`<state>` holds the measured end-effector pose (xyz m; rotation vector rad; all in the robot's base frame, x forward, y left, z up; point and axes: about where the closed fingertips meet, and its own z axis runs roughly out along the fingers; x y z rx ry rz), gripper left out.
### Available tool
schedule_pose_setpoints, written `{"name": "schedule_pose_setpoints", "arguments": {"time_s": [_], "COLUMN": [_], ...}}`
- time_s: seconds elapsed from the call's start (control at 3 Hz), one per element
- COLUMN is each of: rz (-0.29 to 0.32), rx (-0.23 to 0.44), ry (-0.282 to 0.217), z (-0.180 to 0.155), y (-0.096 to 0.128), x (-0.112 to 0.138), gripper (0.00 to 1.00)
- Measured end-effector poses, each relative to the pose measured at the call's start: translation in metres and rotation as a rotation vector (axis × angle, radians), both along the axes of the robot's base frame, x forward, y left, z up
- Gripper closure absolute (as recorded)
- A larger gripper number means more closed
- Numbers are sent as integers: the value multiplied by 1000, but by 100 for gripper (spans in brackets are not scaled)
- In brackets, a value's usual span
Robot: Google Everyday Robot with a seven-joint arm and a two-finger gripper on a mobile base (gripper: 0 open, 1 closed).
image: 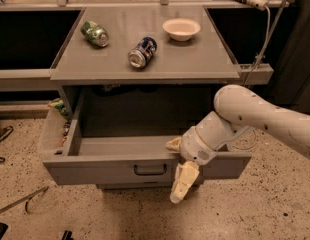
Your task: Open top drawer
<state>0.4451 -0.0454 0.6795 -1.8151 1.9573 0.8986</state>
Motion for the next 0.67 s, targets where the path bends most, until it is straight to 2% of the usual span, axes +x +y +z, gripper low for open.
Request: {"name": "schedule_pose_setpoints", "arguments": {"time_s": [0.33,0.67], "rz": [-10,-10], "rx": [22,22], "ry": [33,33], "z": [2,2], "y": [0,0], "x": [-26,-26], "gripper": [0,0]}}
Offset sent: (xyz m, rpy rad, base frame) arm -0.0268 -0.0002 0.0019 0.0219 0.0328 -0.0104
